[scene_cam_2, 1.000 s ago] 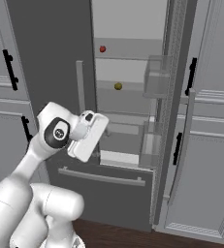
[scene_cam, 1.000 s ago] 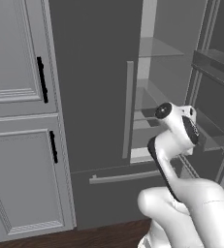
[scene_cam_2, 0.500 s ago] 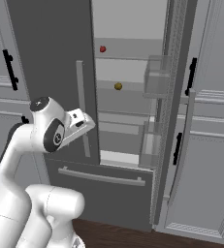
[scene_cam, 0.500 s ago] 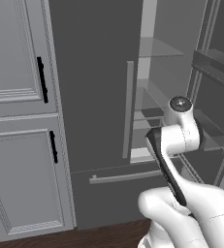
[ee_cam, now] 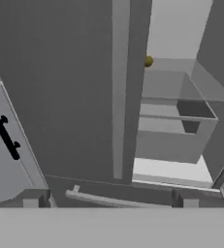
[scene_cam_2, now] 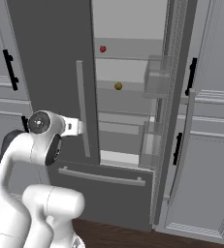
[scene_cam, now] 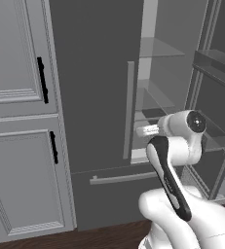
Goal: Take the strawberry from the fridge and place it on top of the pancake, located on the dining counter.
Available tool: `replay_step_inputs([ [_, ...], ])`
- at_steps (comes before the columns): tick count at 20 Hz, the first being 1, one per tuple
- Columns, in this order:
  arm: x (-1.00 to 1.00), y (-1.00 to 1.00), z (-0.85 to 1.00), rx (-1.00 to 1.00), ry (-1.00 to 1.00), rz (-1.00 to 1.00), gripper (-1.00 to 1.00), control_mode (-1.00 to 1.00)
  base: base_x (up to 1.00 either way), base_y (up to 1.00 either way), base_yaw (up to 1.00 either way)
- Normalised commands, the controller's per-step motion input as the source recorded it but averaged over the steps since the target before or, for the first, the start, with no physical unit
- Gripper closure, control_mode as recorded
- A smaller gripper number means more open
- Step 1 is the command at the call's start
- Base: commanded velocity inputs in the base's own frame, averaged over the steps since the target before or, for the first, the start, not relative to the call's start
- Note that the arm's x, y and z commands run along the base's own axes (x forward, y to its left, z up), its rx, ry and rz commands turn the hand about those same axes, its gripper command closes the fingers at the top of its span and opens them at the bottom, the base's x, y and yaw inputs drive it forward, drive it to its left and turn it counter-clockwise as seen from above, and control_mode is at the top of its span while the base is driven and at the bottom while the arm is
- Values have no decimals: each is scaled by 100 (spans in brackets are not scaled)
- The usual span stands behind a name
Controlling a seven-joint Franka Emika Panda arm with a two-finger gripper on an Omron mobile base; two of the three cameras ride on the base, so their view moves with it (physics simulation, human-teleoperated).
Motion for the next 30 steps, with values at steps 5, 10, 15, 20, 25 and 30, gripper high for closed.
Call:
replay_step_inputs([
  [5, 0, -3, 98, 16, 3, -19, -100, -100, 0, 0, 0],
  [10, 0, 46, 62, -3, 1, -5, -100, -100, 0, 0, 0],
  [15, 25, 65, 21, -18, 0, 0, -100, -100, 0, 0, 0],
  [20, 67, 21, 10, -8, 7, 0, -100, -100, 0, 0, 0],
  [25, 75, -38, 0, 3, 4, -11, -100, -100, 0, 0, 0],
  [30, 69, -21, 0, 3, 0, -14, -100, -100, 0, 0, 0],
])
